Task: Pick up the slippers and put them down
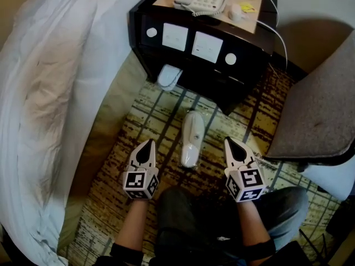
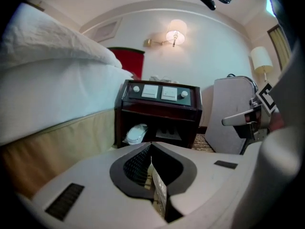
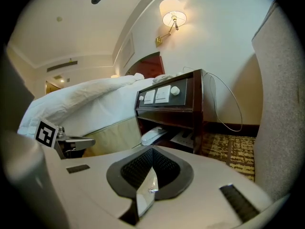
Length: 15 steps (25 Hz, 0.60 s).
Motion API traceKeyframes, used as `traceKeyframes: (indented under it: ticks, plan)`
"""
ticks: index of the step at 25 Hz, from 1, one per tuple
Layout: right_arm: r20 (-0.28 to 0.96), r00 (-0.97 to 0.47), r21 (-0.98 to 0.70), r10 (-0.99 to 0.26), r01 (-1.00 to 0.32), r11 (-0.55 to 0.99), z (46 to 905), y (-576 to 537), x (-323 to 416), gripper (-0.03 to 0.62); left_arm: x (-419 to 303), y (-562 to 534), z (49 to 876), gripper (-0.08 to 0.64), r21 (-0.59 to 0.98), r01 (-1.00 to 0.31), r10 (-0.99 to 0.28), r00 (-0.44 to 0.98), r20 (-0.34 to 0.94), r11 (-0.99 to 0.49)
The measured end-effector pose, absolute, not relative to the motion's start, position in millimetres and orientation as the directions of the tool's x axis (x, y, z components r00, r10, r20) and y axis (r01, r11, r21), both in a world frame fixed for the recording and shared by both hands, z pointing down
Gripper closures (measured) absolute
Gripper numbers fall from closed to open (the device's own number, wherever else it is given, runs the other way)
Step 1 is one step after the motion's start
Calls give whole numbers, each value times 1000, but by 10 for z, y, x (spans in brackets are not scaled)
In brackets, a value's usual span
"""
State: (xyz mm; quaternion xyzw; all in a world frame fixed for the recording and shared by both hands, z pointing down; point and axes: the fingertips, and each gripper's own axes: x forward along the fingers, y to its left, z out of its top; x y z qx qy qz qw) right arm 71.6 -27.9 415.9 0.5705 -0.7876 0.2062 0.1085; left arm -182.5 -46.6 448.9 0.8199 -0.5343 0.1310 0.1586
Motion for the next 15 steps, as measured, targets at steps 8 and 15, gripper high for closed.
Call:
traceKeyframes:
  ticks: [8,15]
  plan:
    - [422,-339,-211,-841,-939,272,4387,-694,545,580,-1739,-1169,4909,440,382,-857,-788,486,378,-346]
    - [424,-369,-200,-827,-929,312,4654,-973,257,580,-1642,-1839,5221,297,730,-632,-748,609,262,-259]
